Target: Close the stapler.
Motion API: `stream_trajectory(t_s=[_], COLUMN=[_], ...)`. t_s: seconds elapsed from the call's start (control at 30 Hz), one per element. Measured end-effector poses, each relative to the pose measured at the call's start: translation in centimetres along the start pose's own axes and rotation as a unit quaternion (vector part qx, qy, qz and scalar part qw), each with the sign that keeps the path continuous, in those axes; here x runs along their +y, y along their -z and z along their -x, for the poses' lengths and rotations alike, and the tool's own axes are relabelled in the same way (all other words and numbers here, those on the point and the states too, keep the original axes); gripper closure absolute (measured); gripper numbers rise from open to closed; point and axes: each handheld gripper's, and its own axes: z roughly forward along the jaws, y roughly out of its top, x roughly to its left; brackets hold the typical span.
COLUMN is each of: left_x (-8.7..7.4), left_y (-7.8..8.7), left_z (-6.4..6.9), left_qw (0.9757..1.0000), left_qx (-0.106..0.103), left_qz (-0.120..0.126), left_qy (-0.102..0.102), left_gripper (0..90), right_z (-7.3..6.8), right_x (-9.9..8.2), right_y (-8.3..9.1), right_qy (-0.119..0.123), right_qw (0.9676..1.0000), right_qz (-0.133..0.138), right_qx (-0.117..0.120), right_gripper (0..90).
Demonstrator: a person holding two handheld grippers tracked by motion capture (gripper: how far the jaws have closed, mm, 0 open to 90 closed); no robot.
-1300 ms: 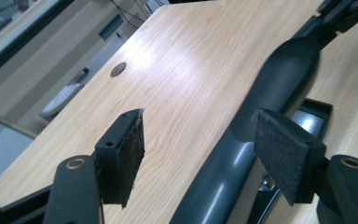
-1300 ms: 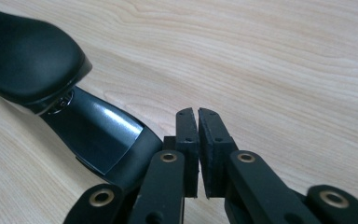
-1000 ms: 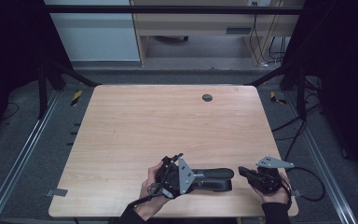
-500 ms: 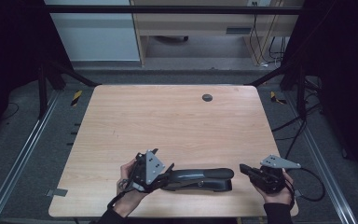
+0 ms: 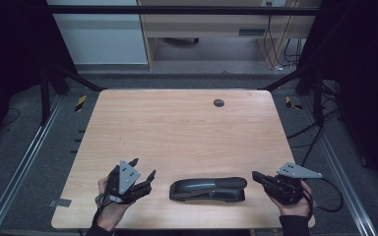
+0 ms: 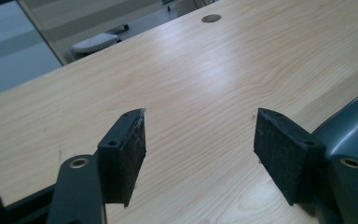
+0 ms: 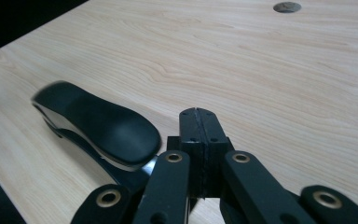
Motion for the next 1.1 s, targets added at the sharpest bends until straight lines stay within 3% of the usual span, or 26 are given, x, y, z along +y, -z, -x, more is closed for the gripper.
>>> stream_trajectory(t_s=[0.17, 0.43, 0.63, 0.83, 1.0, 1.1], left_x=[-1.4, -3.5, -4.4, -4.9, -5.2, -5.3], left_y=[0.7, 1.0, 0.9, 0.5, 0.1, -0.1], left_z=[-1.7, -3.1, -4.1, -4.5, -4.6, -4.8], left_qw=[0.9994, 0.9985, 0.9972, 0.9963, 0.9967, 0.9964], left_qx=[0.015, 0.035, 0.041, 0.051, 0.055, 0.055], left_qz=[-0.001, -0.010, -0.016, -0.024, -0.030, -0.035], left_qy=[0.030, 0.041, 0.061, 0.064, 0.051, 0.054], left_gripper=[34.7, 36.8, 38.4, 39.5, 39.5, 39.5], right_z=[-0.9, -2.4, -2.8, -2.6, -2.3, -2.1], right_x=[0.5, 0.9, 0.7, 0.4, -0.2, -0.6], right_y=[0.1, -0.5, -1.1, -1.3, -1.7, -1.9], right_qy=[0.009, 0.022, 0.023, 0.019, 0.015, 0.008], right_qw=[0.9999, 0.9992, 0.9989, 0.9988, 0.9988, 0.9987], right_qz=[0.006, 0.001, -0.010, -0.011, -0.024, -0.028], right_qx=[0.010, 0.033, 0.039, 0.045, 0.039, 0.042], right_gripper=[90.0, 90.0, 90.0, 90.0, 90.0, 90.0])
